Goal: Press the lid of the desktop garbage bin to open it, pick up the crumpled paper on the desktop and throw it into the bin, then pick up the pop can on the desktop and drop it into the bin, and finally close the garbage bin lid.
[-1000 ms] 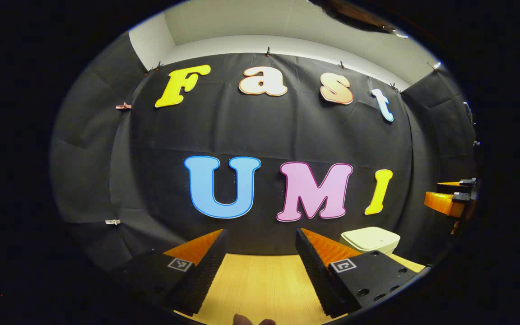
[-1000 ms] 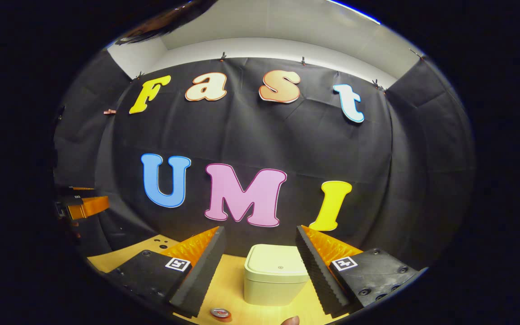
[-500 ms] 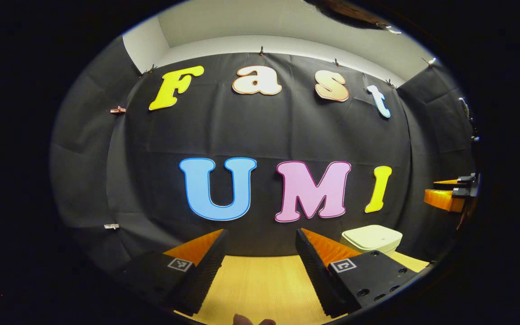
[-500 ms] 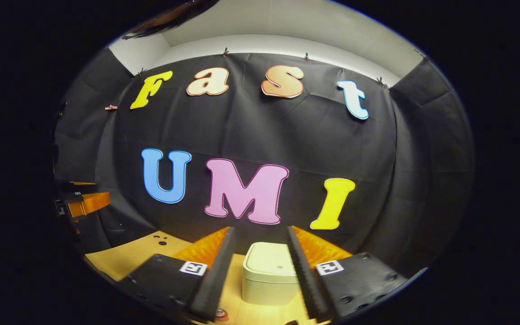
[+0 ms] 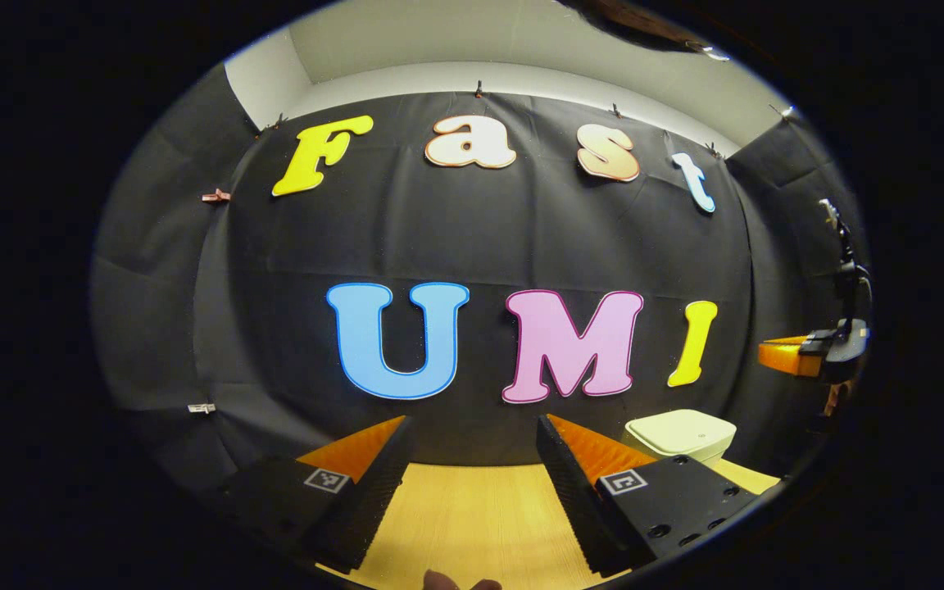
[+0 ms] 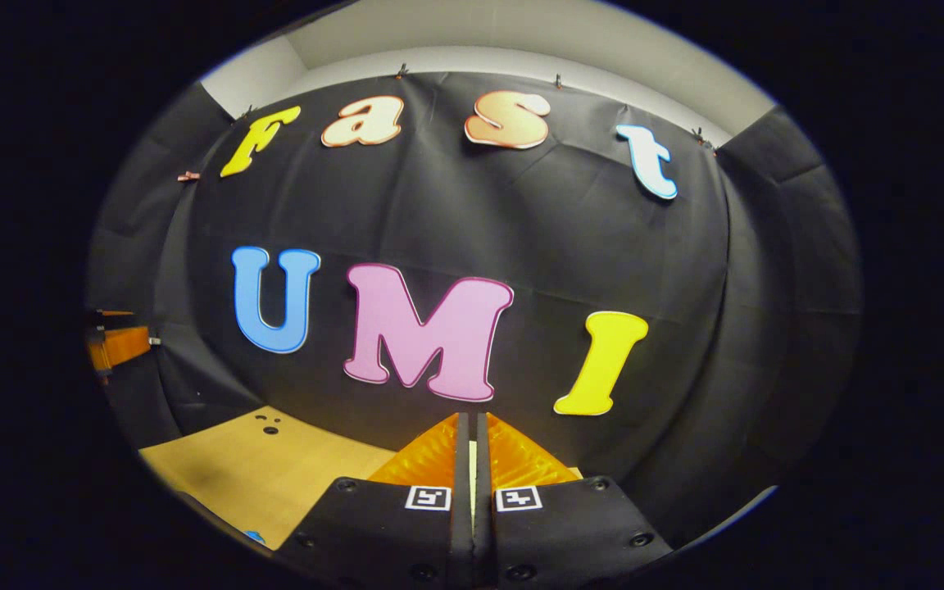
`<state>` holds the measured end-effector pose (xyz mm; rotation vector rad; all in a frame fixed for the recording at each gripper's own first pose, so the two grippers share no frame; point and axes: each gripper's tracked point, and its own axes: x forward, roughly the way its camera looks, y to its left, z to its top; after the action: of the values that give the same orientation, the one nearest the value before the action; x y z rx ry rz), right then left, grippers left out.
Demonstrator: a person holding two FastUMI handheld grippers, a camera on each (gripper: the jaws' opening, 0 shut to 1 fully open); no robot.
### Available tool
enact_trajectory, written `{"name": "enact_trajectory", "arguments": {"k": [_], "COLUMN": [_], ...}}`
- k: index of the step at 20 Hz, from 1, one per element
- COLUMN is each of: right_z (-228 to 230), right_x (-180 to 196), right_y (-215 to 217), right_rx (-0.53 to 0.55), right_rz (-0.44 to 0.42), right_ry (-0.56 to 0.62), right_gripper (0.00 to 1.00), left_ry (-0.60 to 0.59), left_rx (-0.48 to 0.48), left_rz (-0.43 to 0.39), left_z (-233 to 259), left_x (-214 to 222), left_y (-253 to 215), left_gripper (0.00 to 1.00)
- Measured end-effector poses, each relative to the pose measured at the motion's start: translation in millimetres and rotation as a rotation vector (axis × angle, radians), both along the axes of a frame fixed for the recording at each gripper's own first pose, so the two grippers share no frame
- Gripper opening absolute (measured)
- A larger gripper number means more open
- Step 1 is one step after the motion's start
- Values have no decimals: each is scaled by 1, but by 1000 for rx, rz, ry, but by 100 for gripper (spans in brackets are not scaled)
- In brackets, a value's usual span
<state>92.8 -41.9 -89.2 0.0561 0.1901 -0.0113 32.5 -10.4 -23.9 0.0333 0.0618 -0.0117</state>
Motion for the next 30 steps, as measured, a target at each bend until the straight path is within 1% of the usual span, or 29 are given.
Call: {"name": "enact_trajectory", "arguments": {"k": [2,3,9,10,11,14,16,17,20,22,23,24,26,28,30], "right_z": [-22,-41,-118,-129,-138,-161,-174,-180,-190,-190,-191,-192,-194,-184,-179], "right_x": [15,24,37,39,41,48,50,51,49,48,46,47,45,52,50], "right_y": [-1,-5,-6,-5,-5,-7,-7,-8,-6,-6,-5,-5,-6,-8,-13], "right_rx": [16,13,18,30,42,89,86,79,75,73,70,64,48,73,93], "right_rz": [11,10,24,28,27,12,8,9,19,17,18,19,25,25,5], "right_ry": [43,78,222,241,261,305,329,337,363,354,354,345,349,328,322], "right_gripper": [6,5,5,5,5,7,7,5,6,7,5,7,6,6,5], "left_ry": [3,5,13,16,18,25,30,32,34,36,38,40,42,38,34], "left_rx": [-3,1,5,6,6,8,11,12,9,9,10,10,4,2,4], "left_rz": [5,10,17,18,18,18,17,17,18,20,22,23,25,26,28], "left_z": [-1,-1,-4,-6,-7,-11,-12,-12,-13,-14,-16,-16,-17,-15,-14], "left_x": [-1,-2,0,0,0,1,1,1,2,1,0,1,1,-1,-3], "left_y": [0,2,3,3,3,4,4,5,6,7,8,8,7,7,7], "left_gripper": [95,95,95,94,96,95,95,95,95,95,95,95,94,95,95]}}
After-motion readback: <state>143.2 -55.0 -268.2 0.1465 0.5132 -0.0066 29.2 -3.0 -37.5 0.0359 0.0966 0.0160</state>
